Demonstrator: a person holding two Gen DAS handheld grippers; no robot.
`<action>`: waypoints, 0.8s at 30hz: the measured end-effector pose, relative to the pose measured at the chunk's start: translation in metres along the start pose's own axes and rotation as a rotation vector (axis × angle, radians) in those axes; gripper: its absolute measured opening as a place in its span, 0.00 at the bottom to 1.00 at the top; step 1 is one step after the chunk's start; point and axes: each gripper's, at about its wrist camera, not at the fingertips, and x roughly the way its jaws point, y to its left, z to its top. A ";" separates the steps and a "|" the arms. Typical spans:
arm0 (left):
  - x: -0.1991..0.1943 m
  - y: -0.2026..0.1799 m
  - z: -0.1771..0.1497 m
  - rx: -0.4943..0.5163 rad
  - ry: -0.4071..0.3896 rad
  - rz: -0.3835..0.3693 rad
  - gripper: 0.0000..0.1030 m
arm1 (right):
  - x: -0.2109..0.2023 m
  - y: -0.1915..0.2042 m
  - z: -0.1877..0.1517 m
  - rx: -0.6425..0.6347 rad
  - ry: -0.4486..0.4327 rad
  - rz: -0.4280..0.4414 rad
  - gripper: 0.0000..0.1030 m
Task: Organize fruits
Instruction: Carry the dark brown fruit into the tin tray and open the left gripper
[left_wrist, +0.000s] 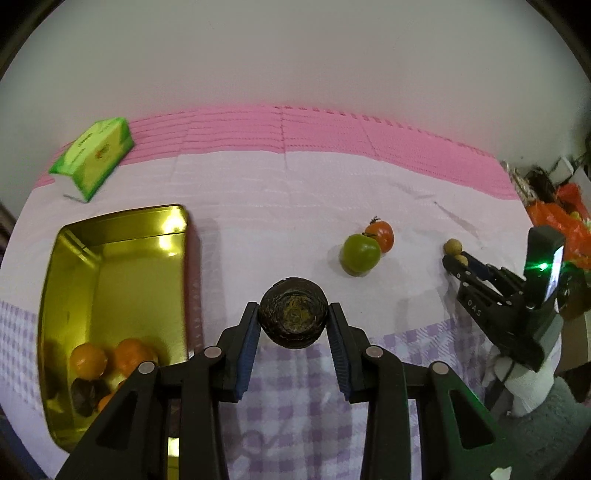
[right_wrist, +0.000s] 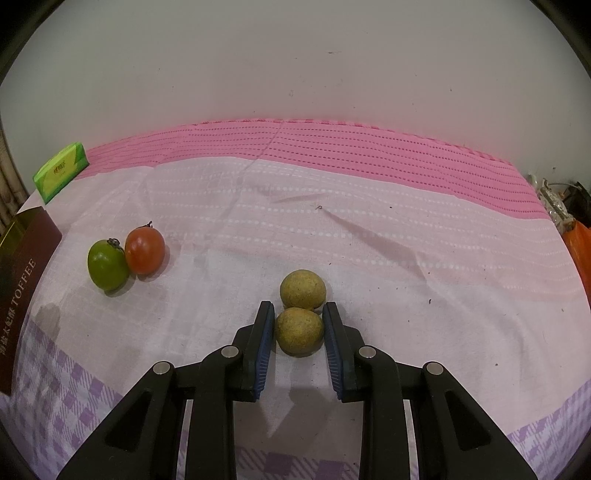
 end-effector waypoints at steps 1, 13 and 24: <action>-0.005 0.004 -0.001 -0.009 -0.006 0.002 0.32 | 0.000 0.000 0.000 0.000 0.000 0.000 0.27; -0.040 0.063 -0.019 -0.113 -0.028 0.078 0.32 | 0.000 0.000 0.000 0.000 0.000 0.001 0.27; -0.045 0.116 -0.040 -0.212 0.002 0.150 0.32 | 0.001 0.000 0.000 -0.003 -0.001 -0.002 0.28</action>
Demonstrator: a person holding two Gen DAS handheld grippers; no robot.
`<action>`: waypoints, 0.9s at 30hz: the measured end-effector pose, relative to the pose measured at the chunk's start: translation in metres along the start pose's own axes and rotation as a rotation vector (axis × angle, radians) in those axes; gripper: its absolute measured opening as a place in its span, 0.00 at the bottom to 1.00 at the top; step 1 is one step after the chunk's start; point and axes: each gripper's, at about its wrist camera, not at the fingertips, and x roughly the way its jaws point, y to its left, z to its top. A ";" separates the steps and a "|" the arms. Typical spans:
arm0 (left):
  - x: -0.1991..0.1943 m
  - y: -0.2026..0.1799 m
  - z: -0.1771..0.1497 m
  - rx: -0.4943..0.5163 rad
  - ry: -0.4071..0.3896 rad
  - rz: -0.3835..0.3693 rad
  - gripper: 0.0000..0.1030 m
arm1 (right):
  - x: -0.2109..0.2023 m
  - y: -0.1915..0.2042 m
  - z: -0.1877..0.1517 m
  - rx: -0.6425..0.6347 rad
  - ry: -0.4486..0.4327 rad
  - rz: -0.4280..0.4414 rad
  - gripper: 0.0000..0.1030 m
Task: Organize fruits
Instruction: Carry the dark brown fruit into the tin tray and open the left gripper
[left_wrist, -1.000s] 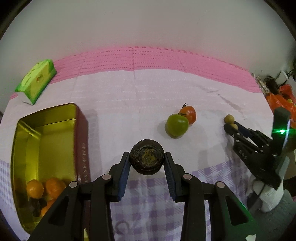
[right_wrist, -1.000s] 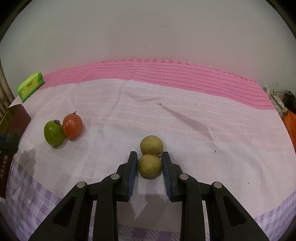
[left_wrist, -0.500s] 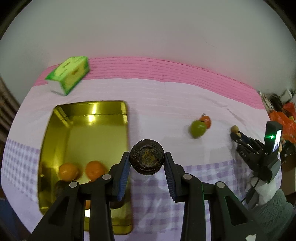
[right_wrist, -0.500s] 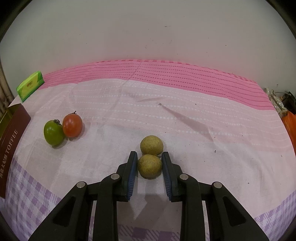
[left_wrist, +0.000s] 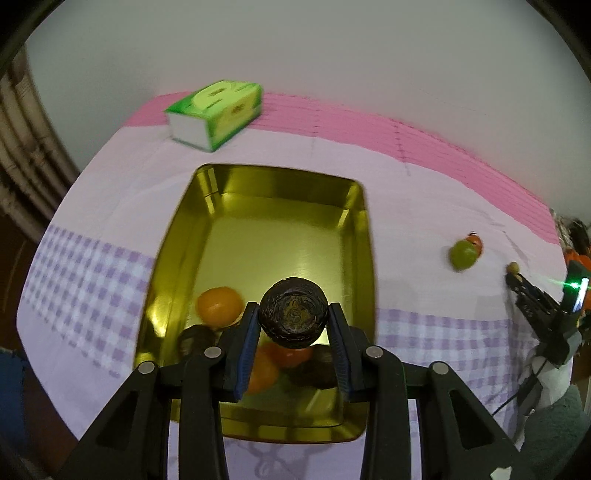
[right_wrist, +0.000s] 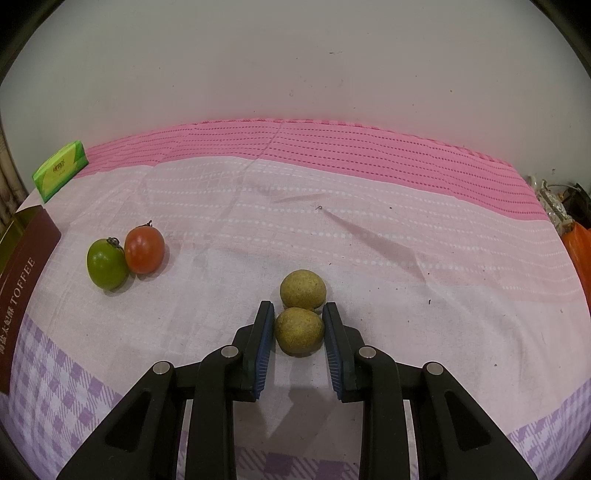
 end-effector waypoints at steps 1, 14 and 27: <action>0.000 0.004 -0.001 -0.006 0.003 0.004 0.32 | 0.000 0.000 0.000 -0.001 0.000 0.000 0.27; 0.018 0.041 -0.019 -0.075 0.061 0.048 0.32 | 0.000 -0.001 0.000 -0.002 0.000 -0.003 0.28; 0.026 0.051 -0.025 -0.092 0.085 0.063 0.32 | 0.000 -0.001 0.000 -0.003 -0.001 -0.002 0.28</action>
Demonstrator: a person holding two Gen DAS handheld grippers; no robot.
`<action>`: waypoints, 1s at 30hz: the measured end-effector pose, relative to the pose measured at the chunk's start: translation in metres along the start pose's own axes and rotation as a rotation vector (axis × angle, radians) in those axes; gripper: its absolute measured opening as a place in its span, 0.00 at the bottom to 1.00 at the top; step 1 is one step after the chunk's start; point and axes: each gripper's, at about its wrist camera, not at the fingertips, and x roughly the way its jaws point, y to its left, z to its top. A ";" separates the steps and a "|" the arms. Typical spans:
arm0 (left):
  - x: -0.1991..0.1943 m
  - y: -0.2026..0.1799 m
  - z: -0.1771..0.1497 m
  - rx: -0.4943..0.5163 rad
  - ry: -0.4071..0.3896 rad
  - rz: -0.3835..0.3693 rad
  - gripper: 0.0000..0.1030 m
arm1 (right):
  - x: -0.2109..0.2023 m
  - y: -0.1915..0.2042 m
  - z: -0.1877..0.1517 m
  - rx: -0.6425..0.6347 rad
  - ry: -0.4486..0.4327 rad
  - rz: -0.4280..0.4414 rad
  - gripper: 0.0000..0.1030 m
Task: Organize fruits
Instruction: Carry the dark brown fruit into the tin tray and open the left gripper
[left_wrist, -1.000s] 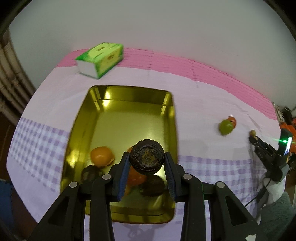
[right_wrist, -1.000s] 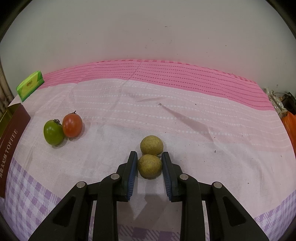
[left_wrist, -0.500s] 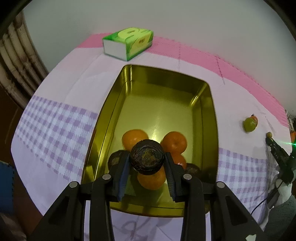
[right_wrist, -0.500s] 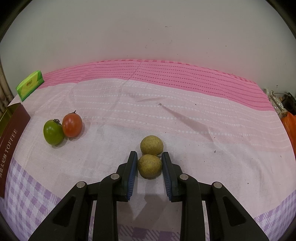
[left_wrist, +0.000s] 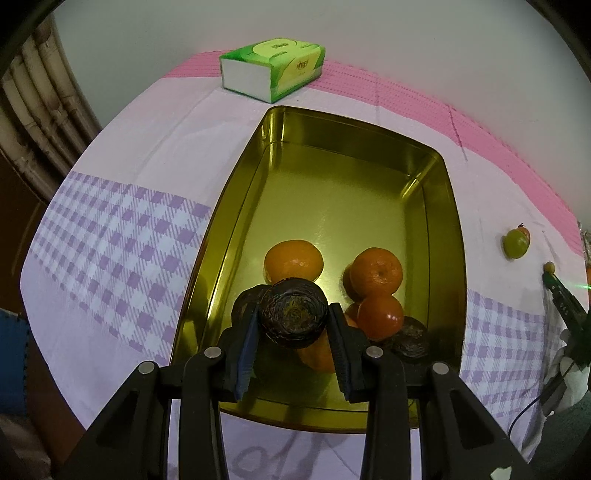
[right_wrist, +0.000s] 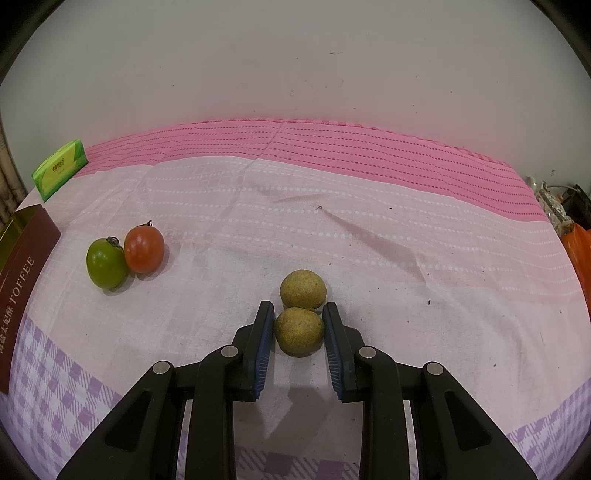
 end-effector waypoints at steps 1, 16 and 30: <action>0.001 0.000 0.001 0.000 -0.001 0.000 0.32 | 0.000 0.000 0.000 0.000 0.000 0.000 0.28; 0.000 0.002 -0.016 0.011 0.033 -0.012 0.32 | 0.000 -0.001 -0.001 -0.002 -0.001 -0.003 0.28; -0.005 0.002 -0.022 0.009 0.018 -0.018 0.33 | 0.000 -0.001 -0.001 -0.004 -0.001 -0.004 0.28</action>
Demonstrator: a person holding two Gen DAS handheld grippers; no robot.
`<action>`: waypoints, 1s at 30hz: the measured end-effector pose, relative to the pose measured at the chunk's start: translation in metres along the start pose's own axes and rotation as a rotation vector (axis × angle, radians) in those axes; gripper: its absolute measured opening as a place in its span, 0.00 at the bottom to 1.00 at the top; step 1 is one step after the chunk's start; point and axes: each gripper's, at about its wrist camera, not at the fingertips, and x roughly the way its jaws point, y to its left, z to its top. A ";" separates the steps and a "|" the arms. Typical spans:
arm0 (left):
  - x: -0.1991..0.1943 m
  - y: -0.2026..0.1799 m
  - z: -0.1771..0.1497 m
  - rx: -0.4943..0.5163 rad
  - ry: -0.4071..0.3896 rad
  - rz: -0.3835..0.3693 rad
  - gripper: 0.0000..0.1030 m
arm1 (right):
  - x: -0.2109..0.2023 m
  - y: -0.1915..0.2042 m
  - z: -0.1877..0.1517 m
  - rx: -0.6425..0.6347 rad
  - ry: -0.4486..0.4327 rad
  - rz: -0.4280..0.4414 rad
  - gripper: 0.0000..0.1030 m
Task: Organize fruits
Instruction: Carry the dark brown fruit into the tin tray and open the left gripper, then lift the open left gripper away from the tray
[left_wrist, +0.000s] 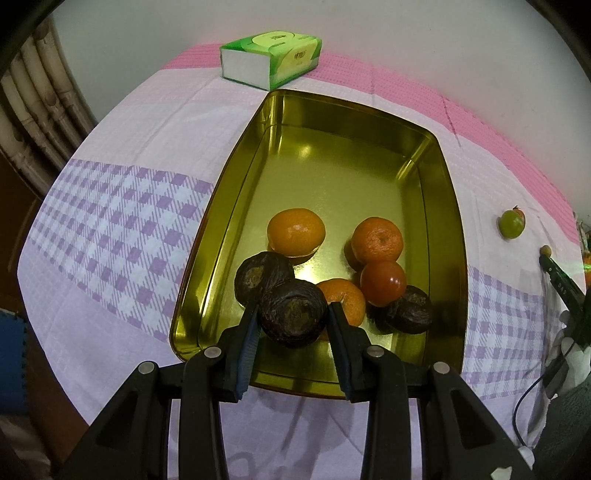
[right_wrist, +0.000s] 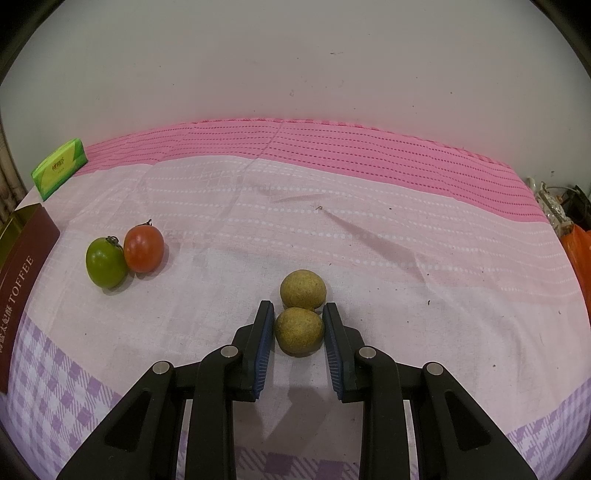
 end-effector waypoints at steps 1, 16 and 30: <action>0.000 0.000 0.000 0.001 0.002 0.001 0.33 | 0.000 0.000 0.000 0.000 0.000 0.000 0.28; 0.001 0.000 0.002 -0.020 0.011 -0.002 0.38 | 0.000 0.000 0.000 0.000 0.000 0.001 0.28; -0.013 0.003 0.010 -0.006 -0.033 -0.031 0.42 | 0.000 -0.001 0.000 0.000 -0.001 0.003 0.28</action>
